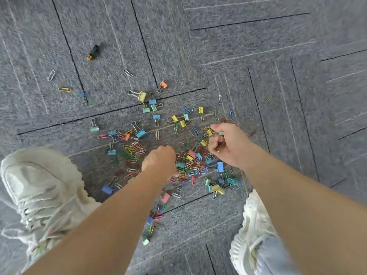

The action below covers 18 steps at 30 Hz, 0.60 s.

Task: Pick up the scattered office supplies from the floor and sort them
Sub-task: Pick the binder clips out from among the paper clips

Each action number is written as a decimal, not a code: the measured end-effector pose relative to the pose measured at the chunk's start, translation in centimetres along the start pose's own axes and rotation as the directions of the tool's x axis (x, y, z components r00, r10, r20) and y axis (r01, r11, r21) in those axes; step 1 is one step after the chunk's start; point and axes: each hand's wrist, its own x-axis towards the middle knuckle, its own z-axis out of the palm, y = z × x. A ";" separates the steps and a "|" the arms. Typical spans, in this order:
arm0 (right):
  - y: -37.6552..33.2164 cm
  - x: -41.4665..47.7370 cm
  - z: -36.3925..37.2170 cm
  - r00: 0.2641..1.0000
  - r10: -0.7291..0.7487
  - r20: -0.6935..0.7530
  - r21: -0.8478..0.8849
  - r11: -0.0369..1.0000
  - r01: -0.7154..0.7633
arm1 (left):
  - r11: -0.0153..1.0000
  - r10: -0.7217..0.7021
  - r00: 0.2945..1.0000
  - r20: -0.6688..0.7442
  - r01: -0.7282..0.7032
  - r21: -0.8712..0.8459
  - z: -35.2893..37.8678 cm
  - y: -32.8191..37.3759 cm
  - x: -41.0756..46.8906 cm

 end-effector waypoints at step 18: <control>5.3 5.1 -1.8 0.721 -0.267 0.639 -0.724 -0.525 0.447 | 0.938 0.071 0.981 -0.181 -0.128 -0.321 2.2 -1.5 -1.5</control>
